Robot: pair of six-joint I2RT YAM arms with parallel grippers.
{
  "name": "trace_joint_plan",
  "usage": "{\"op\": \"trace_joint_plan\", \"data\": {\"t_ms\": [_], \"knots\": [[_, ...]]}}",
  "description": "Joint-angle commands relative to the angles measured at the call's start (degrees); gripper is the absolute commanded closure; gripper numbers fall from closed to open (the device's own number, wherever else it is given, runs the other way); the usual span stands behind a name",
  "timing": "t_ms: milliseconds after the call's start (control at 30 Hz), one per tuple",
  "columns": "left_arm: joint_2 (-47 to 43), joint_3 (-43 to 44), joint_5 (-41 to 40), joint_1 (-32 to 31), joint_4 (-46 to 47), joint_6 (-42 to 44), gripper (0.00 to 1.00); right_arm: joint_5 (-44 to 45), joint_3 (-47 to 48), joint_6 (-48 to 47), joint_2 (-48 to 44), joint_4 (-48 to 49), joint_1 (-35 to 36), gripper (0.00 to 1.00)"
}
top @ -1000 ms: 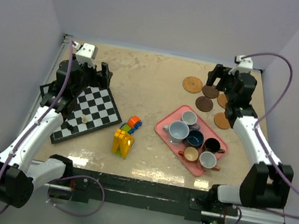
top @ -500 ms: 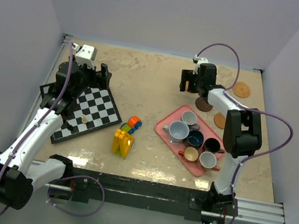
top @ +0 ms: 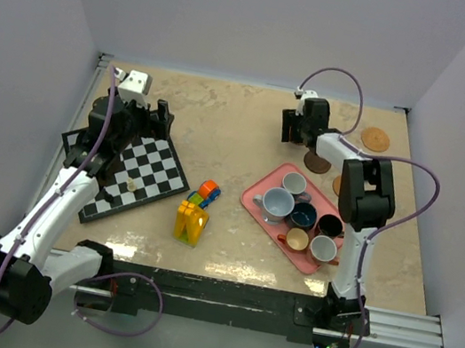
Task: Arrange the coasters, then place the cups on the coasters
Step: Move the coaster to the center of the board.
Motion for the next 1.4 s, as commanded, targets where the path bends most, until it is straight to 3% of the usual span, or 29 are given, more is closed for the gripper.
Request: {"op": "trace_joint_plan", "data": {"t_ms": [0, 400, 867, 1367], "knots": [[0.0, 0.0, 0.4, -0.3, 3.0, 0.4, 0.03, 3.3, 2.3, -1.0, 1.6, 1.4, 0.0, 0.33], [-0.1, -0.1, 0.2, -0.3, 3.0, 0.3, 0.03, -0.4, 6.7, -3.0, 7.3, -2.8, -0.3, 0.50], [0.3, -0.1, -0.4, -0.3, 3.0, -0.1, 0.03, -7.3, 11.7, -4.1, 10.2, -10.4, 3.4, 0.51], [-0.4, -0.3, -1.0, -0.3, 3.0, -0.3, 0.03, -11.0, 19.8, 4.6, 15.0, -9.5, 15.5, 0.51]]}}
